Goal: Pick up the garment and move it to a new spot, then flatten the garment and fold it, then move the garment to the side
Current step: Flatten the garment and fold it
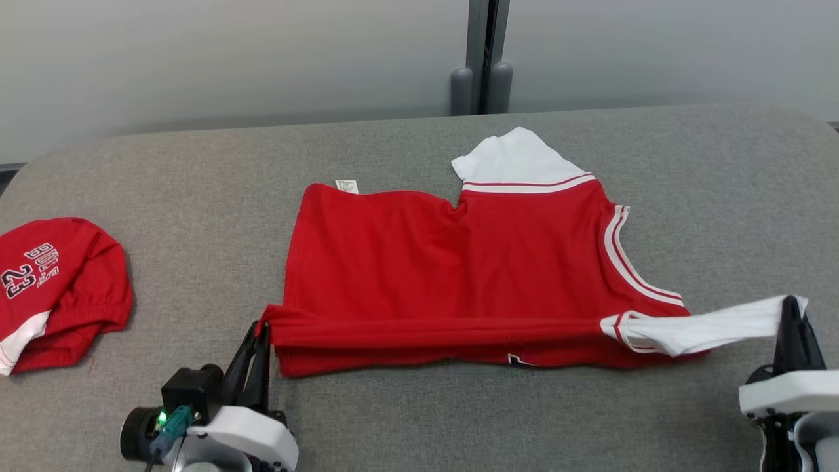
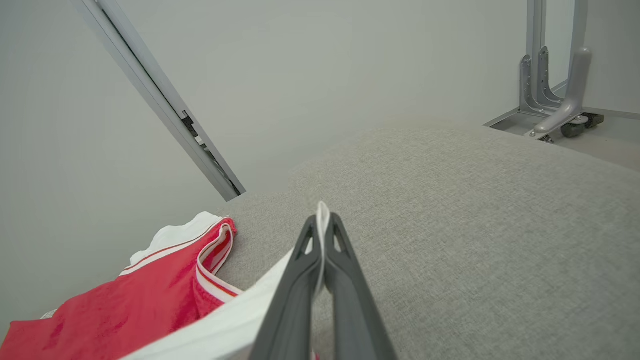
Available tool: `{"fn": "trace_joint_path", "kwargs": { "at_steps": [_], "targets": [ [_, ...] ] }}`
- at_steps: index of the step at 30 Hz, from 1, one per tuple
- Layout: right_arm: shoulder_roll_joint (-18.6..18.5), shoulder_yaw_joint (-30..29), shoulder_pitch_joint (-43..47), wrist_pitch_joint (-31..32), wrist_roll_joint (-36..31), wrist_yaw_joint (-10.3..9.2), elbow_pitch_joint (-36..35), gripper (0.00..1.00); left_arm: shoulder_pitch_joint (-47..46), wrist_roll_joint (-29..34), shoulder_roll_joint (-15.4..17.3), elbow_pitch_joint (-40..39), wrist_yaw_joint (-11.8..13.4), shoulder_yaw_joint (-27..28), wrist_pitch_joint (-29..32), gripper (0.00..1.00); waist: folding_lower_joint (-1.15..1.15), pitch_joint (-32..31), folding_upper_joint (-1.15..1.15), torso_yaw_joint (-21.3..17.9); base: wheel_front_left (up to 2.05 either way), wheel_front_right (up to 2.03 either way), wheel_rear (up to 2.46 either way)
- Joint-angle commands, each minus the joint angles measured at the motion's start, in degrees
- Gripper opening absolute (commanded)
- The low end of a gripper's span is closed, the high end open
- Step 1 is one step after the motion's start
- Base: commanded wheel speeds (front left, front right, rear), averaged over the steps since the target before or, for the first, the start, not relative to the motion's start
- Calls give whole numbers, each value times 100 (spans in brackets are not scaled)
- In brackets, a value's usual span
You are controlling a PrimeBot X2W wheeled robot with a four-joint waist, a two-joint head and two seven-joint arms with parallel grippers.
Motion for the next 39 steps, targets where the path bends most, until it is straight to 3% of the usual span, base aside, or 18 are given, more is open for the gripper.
{"fn": "trace_joint_path", "kwargs": {
  "at_steps": [1,21,22,23,24,25,26,33,39],
  "targets": [
    [-84,22,-223,-28,-113,-29,74,0,-237,72,50,80,-34,-13,-12,0,0,150,0,10,0,0,0],
    [-210,66,-1980,-28,-1096,-22,1342,0,-1792,296,47,1239,-122,-199,-11,0,0,1058,0,113,0,0,0],
    [-199,72,-2010,-28,-1116,-22,1385,29,-1821,267,47,1305,-113,-201,-11,0,0,1070,0,111,0,0,0],
    [-182,93,-2045,-28,-1108,-22,1411,84,-1871,250,47,1310,-93,-181,-12,25,0,1086,0,103,0,0,0],
    [-176,84,-2099,-28,-1062,-22,1354,100,-1917,254,47,1269,-71,-155,-12,94,0,1104,0,97,0,0,0],
    [-176,84,-2099,-28,-1062,-22,1354,100,-1917,254,47,1269,-71,-155,-12,94,0,1104,0,97,0,0,0],
    [-165,113,-2126,-28,-1033,-22,1293,100,-1921,234,47,1228,-34,-121,-12,100,0,1119,0,91,0,0,0],
    [-97,140,-1745,-20,-856,-18,476,100,-1586,103,41,759,168,-20,-11,100,0,1126,0,42,0,0,0],
    [-91,353,-1058,-20,-723,-18,236,100,-1085,-172,43,537,274,-141,-11,100,0,1037,0,16,0,0,0]
  ]
}}
